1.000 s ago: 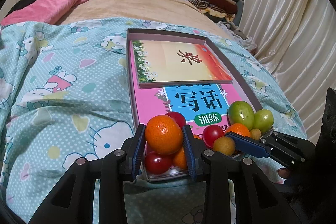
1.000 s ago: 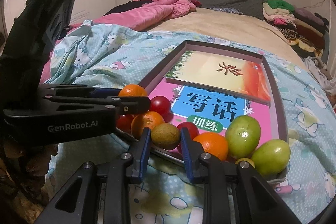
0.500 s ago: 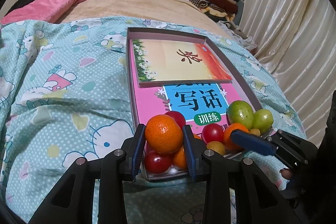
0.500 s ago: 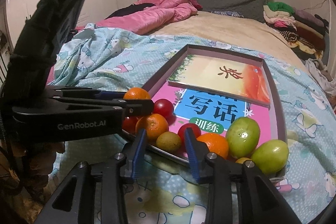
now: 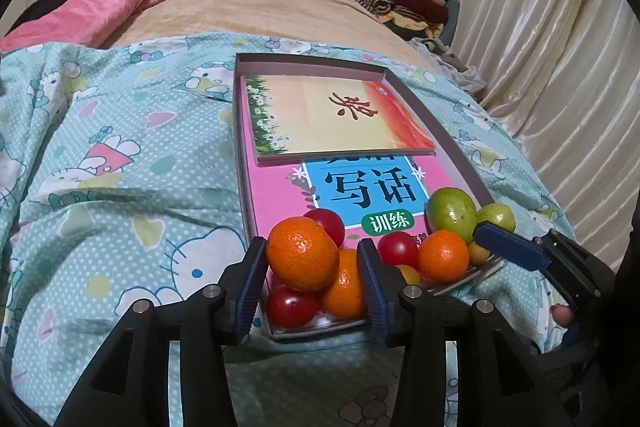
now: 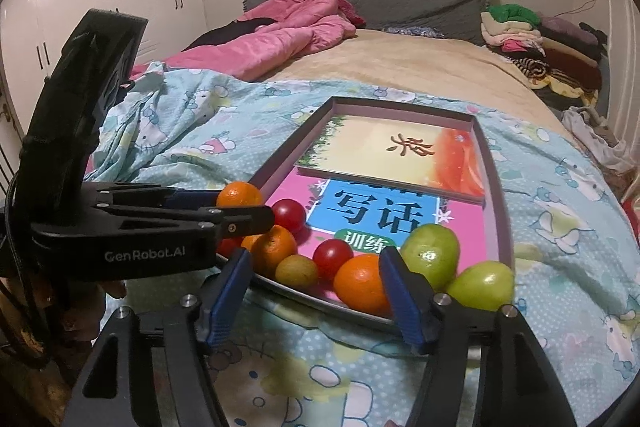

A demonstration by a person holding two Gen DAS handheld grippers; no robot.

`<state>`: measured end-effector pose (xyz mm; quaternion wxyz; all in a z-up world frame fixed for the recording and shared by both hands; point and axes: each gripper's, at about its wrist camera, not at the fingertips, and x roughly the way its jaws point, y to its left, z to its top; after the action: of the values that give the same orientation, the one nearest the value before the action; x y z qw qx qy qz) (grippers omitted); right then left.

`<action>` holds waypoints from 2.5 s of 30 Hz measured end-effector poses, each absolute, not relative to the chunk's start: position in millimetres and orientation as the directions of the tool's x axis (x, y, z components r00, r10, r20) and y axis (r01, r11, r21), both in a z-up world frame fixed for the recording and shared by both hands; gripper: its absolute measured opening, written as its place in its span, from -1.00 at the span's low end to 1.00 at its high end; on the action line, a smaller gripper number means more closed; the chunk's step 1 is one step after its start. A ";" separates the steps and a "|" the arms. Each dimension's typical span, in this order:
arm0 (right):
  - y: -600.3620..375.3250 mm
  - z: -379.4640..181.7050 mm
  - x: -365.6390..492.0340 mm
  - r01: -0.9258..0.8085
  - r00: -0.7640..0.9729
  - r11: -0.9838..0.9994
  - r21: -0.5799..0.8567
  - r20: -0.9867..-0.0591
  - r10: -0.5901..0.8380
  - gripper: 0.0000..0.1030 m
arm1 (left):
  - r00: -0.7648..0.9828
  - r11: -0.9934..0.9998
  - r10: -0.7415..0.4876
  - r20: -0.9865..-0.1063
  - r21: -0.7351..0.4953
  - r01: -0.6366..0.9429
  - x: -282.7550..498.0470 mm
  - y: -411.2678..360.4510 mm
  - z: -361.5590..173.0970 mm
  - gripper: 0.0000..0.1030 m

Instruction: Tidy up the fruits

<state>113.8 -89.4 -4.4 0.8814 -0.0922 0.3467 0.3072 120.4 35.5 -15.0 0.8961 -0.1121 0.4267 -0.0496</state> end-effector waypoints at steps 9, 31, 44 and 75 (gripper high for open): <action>-98.9 -1.2 114.9 -0.578 0.590 0.814 0.046 -0.665 0.457 0.35 | 0.631 0.962 -0.210 -0.747 -0.273 -0.002 119.3 35.9 -13.0 0.06; -120.0 10.2 117.0 -0.494 0.660 0.868 0.048 -0.629 0.410 0.75 | 0.667 0.963 -0.211 -0.715 -0.270 0.016 109.5 33.8 -2.2 0.45; -147.7 46.3 89.0 -0.457 0.725 0.883 0.105 -0.531 0.438 0.97 | 0.709 0.944 -0.167 -0.685 -0.319 -0.086 64.4 40.6 24.4 0.48; -162.5 25.9 46.8 -0.420 0.657 0.898 0.132 -0.638 0.402 0.97 | 0.636 0.965 -0.088 -0.767 -0.225 -0.138 10.6 5.9 8.3 0.48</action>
<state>46.8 -162.5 25.9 0.9101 -0.0134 0.3473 0.2257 10.6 5.9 8.3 0.8947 -0.1324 0.4264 0.0140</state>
